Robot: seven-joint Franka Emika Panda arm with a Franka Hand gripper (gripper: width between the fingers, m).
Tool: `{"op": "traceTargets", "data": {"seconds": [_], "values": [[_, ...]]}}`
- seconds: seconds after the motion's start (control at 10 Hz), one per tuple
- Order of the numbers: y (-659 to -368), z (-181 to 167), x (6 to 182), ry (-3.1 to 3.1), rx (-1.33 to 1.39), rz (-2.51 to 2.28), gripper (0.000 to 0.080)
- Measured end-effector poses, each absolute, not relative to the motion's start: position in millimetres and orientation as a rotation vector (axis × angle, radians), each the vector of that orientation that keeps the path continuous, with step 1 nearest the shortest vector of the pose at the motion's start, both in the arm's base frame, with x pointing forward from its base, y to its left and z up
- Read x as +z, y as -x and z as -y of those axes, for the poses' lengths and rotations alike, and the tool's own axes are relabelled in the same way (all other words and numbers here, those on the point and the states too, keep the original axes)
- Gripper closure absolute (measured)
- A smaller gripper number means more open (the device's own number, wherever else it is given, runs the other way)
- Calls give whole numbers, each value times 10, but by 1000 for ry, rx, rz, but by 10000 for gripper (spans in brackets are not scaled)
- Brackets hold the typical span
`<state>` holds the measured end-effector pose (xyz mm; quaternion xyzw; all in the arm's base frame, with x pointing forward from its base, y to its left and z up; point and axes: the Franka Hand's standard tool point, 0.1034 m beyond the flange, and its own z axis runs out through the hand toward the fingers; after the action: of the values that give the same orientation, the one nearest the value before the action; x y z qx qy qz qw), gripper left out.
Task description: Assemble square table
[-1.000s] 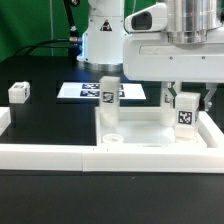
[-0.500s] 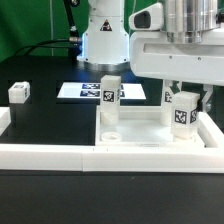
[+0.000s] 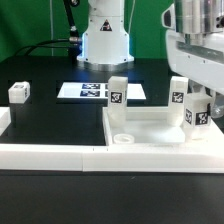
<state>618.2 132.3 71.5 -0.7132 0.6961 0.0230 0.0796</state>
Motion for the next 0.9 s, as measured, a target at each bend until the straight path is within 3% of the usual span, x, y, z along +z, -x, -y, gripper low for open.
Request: {"op": "traceTargets", "data": {"seconds": [0.4,0.6,0.9], "values": [[-6179,-1352,699,1963,87,-2230,509],[-6115,-1302,663,2160,74,-2050,201],[-6112,-1254,698,2483,41,-1667,152]]}}
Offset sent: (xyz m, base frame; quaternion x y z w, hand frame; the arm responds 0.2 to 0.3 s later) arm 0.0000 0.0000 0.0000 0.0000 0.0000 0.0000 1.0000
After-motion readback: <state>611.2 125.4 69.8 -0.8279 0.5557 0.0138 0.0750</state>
